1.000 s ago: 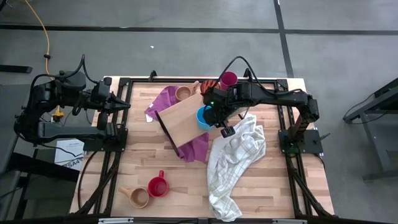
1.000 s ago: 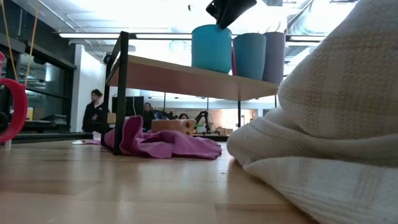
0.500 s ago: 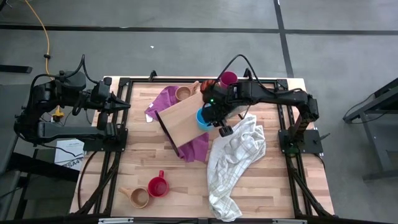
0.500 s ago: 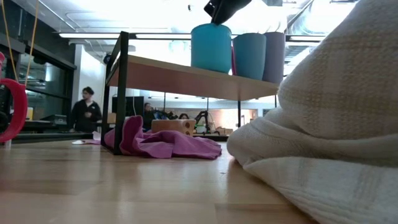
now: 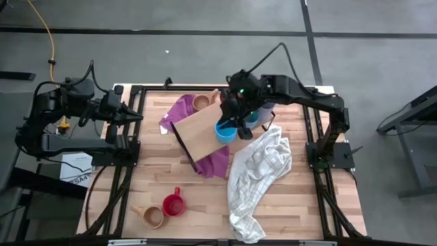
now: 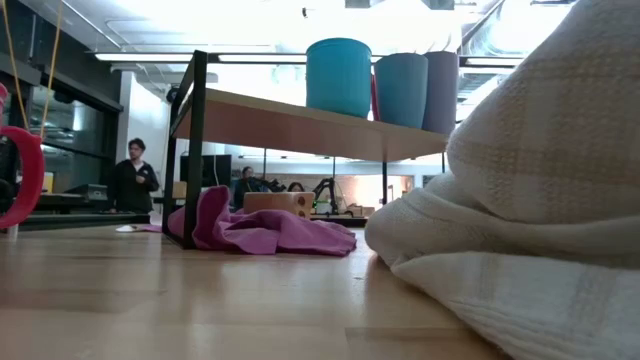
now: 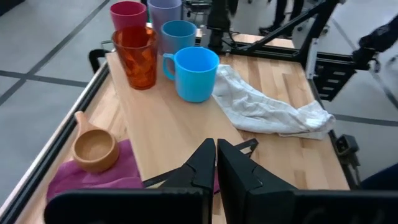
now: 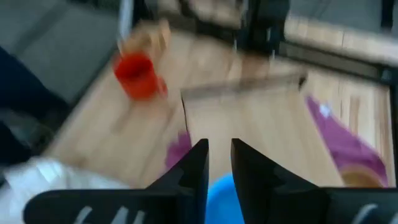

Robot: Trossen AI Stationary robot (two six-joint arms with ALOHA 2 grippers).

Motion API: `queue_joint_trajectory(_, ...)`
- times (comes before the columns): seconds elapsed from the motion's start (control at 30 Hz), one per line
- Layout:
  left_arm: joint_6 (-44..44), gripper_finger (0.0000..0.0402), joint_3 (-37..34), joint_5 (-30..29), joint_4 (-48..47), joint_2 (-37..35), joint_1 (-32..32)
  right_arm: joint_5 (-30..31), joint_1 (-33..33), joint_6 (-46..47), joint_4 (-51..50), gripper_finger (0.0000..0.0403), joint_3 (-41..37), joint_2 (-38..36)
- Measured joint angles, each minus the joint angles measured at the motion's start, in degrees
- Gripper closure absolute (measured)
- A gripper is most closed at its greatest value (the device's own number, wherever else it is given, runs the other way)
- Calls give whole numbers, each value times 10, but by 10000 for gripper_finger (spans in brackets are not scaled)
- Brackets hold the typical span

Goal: Stack small to large cups/mugs on shelf
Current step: Put the red mug on the shelf

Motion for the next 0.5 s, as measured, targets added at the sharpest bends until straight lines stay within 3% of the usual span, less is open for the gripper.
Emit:
queue_joint_trajectory(0.27,13,396,0,75,0,0,0,-52,1,77,33,356,143,-1)
queue_joint_trajectory(0.4,32,396,0,105,0,0,0,-64,0,107,102,395,110,-50)
queue_joint_trajectory(0.5,45,396,0,137,0,0,0,-57,-6,146,110,395,106,-83)
